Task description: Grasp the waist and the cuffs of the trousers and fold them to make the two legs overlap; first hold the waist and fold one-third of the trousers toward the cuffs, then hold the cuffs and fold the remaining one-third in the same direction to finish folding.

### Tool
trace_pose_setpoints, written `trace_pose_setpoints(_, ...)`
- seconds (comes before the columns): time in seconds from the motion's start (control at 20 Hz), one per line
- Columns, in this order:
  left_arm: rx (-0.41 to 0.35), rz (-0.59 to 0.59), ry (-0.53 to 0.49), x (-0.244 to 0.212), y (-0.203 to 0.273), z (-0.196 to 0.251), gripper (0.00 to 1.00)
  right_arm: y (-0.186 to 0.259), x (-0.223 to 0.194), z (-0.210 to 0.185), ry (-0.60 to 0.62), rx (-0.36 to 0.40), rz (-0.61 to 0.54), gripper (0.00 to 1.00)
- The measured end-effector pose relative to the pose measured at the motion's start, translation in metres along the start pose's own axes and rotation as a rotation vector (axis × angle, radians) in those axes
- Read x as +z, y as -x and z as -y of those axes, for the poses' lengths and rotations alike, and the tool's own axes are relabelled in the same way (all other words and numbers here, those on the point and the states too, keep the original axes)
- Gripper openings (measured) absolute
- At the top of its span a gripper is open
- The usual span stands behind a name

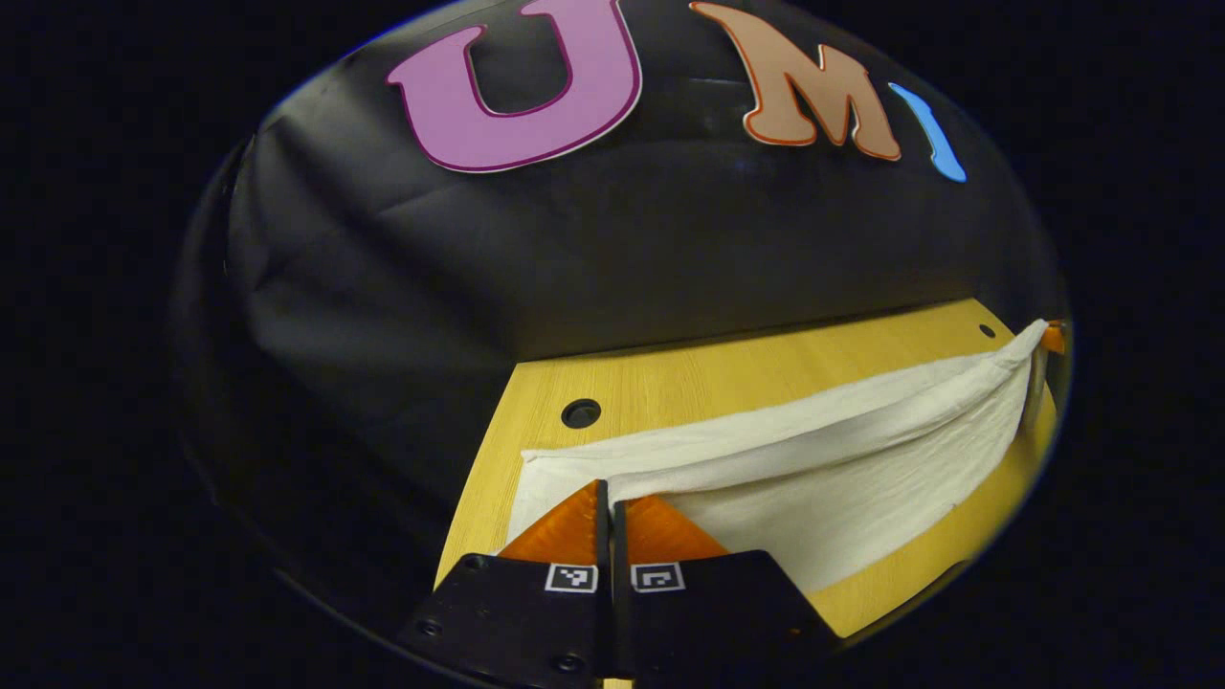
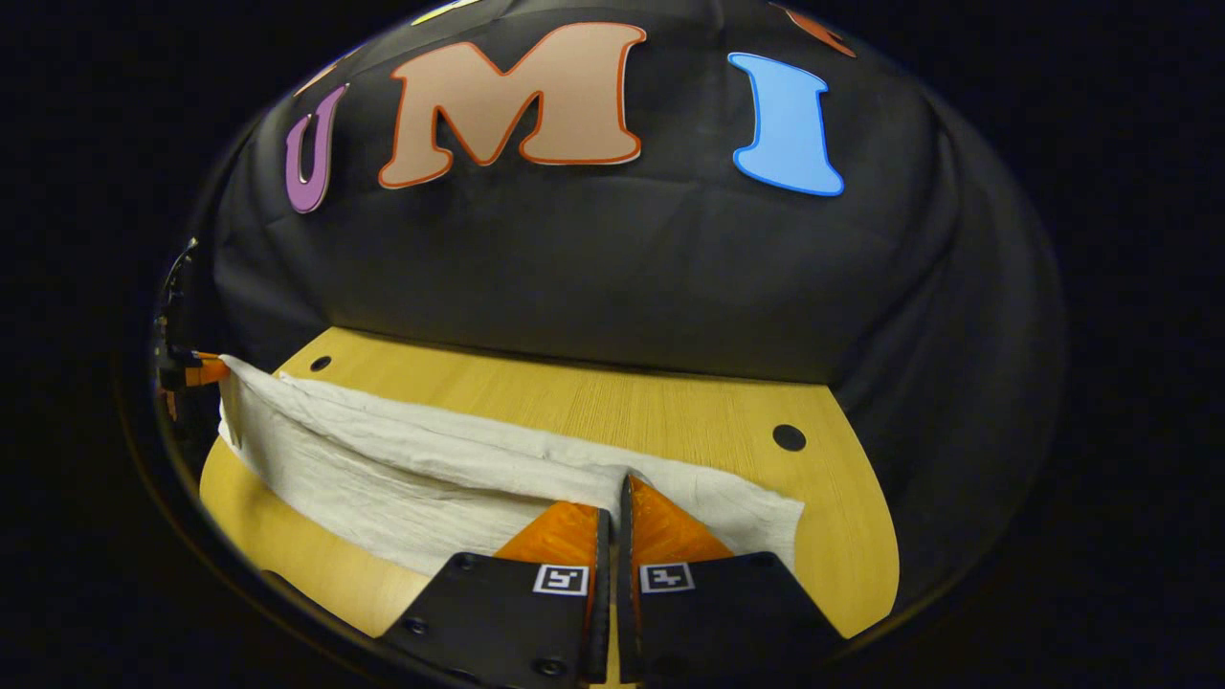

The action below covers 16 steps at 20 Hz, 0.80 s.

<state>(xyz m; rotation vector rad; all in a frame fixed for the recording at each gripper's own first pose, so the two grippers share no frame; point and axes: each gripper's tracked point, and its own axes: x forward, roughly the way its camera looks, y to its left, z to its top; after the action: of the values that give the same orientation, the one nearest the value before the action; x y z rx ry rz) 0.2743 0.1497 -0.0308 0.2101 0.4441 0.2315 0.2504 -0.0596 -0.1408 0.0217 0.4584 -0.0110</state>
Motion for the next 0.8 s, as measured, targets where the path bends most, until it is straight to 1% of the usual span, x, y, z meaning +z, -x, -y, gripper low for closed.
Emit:
trace_pose_setpoints(0.05, 0.011, 0.003, 0.010, 0.021, -0.008, 0.004, 0.00, -0.011, 0.006, -0.001, -0.015, -0.004, 0.009, 0.06)
trace_pose_setpoints(0.1, 0.023, 0.004, 0.016, 0.017, -0.052, -0.003, 0.00, -0.023, 0.011, -0.002, -0.033, -0.007, 0.018, 0.06)
trace_pose_setpoints(0.15, 0.034, 0.001, 0.020, 0.025, -0.055, -0.001, 0.00, -0.034, 0.014, -0.004, -0.050, -0.007, 0.025, 0.06)
trace_pose_setpoints(0.25, 0.057, -0.003, 0.038, 0.018, -0.084, 0.002, 0.00, -0.067, 0.014, -0.009, -0.083, -0.008, 0.030, 0.05)
trace_pose_setpoints(0.3, 0.063, -0.003, 0.052, 0.013, -0.092, 0.003, 0.00, -0.083, 0.011, -0.012, -0.090, -0.005, 0.024, 0.06)
trace_pose_setpoints(0.4, 0.059, -0.007, 0.086, 0.001, -0.109, 0.005, 0.00, -0.112, -0.001, -0.016, -0.105, -0.001, 0.016, 0.06)
trace_pose_setpoints(0.5, 0.060, -0.007, 0.122, -0.008, -0.122, 0.009, 0.00, -0.133, -0.016, -0.024, -0.136, 0.023, -0.007, 0.07)
trace_pose_setpoints(0.55, 0.057, -0.001, 0.149, -0.010, -0.125, 0.010, 0.00, -0.139, -0.022, -0.029, -0.152, 0.046, -0.019, 0.05)
trace_pose_setpoints(0.6, 0.040, 0.007, 0.184, -0.011, -0.128, 0.016, 0.02, -0.147, -0.029, -0.031, -0.158, 0.054, -0.028, 0.21)
trace_pose_setpoints(0.65, 0.024, 0.013, 0.220, -0.010, -0.130, 0.021, 0.08, -0.148, -0.031, -0.035, -0.153, 0.059, -0.030, 0.17)
trace_pose_setpoints(0.7, 0.020, 0.026, 0.257, -0.010, -0.131, 0.024, 0.37, -0.148, -0.030, -0.040, -0.139, 0.073, -0.025, 0.44)
trace_pose_setpoints(0.8, 0.044, 0.057, 0.322, -0.006, -0.125, 0.020, 0.95, -0.144, -0.025, -0.042, -0.104, 0.072, -0.001, 0.99)
